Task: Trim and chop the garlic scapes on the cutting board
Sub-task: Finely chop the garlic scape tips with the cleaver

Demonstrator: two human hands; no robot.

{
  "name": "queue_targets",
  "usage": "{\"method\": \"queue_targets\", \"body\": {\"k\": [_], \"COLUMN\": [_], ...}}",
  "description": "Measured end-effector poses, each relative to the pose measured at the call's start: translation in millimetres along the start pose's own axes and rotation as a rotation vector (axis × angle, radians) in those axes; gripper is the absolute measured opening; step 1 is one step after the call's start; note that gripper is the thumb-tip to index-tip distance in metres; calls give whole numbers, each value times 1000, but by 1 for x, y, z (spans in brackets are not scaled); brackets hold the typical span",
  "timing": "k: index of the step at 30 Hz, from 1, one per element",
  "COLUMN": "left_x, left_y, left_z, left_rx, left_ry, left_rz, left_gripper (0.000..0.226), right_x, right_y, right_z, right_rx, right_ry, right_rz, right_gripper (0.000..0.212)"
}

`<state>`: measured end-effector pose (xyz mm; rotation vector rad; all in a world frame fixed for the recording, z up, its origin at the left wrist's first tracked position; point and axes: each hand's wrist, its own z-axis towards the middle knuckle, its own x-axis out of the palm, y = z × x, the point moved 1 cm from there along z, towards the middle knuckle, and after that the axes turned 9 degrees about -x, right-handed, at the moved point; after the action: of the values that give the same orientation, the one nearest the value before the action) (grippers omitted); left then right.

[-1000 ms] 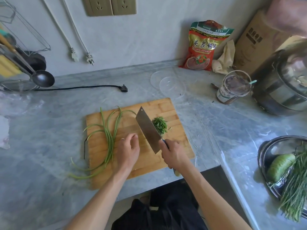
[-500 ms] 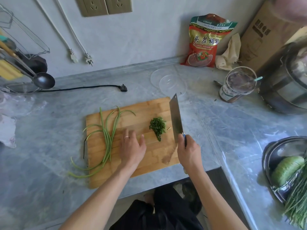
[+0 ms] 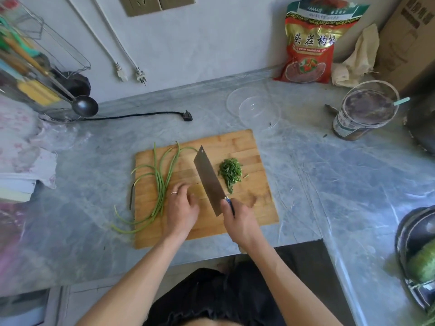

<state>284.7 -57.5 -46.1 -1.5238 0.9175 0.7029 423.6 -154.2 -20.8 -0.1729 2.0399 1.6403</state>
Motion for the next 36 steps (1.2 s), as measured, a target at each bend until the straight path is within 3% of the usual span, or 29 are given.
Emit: {"method": "queue_targets", "body": {"k": [8,14,17,20,24,27,30,33,36], "left_x": [3,9,9,1,-20,-30,-32,-28,-22], "left_y": [0,-12,-12,-14,-28,-41,-53,-56,-59], "left_z": [-8,-8,-5,-1,12,24,29,29,26], "left_rx": [-20,-15,-71,-132,-116,3,272,570,684], "left_ry": [0,7,35,45,-96,-225,-266,-104,112], "left_rz": [-21,-113,-213,-281,-418,-453,-313,-151,12], "left_gripper": [35,33,33,32,33,36,37,43,48], "right_x": [-23,-20,-24,-31,-54,-68,-74,-72,-68], "right_y": [-10,0,-3,-2,13,17,11,0,-7], "right_z": [3,-4,1,3,5,13,16,14,8], "right_rx": [172,17,81,-14,-205,-267,-293,-299,-336], "right_ry": [-54,46,17,-5,-78,-101,-39,6,6], "right_rz": [26,-81,-38,-88,-309,-540,-675,-690,-658], "right_gripper": [34,38,34,35,34,36,36,34,34]}}
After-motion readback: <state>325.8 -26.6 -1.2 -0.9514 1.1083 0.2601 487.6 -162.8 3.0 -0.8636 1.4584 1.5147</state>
